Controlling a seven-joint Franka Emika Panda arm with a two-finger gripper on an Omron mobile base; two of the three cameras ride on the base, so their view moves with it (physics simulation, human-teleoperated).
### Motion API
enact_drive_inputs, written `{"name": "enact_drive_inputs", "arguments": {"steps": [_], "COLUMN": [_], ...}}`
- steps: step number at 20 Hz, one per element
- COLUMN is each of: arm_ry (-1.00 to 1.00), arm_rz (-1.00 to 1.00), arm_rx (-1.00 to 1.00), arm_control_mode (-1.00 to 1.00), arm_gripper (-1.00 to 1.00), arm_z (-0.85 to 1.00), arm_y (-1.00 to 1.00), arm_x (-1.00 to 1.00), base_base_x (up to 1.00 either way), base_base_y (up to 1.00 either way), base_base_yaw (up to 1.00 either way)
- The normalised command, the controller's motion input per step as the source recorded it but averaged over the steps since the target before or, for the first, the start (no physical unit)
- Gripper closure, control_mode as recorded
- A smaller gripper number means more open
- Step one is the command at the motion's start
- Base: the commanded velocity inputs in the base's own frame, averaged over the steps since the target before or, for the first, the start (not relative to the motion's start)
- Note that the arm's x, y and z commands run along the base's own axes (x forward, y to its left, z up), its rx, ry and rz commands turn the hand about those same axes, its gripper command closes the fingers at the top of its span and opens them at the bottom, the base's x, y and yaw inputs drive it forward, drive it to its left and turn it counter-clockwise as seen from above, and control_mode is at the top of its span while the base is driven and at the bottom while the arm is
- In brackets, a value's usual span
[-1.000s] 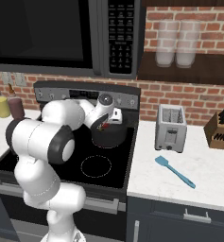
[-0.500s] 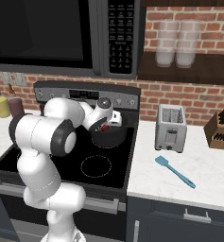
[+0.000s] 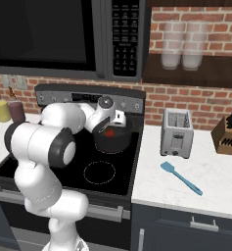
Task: Put the bell pepper and eggplant in the pot. Retrieve the spatula and lightly stir the vegetables in the pot.
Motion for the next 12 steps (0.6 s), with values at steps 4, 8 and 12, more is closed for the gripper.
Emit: {"name": "enact_drive_inputs", "arguments": {"steps": [4,8,12], "arm_ry": [0.00,0.00,0.00], "arm_rz": [-0.09,-0.05,-0.04], "arm_rx": [0.00,0.02,0.15], "arm_control_mode": [-1.00,-1.00,-1.00], "arm_gripper": [-1.00,-1.00,-1.00], "arm_z": [0.48,0.60,0.32], "arm_y": [0.05,-0.09,-0.54], "arm_x": [0.00,-0.54,-1.00], "base_base_x": [0.00,0.00,0.00], "base_base_y": [0.00,0.00,0.00], "base_base_yaw": [0.00,0.00,0.00]}}
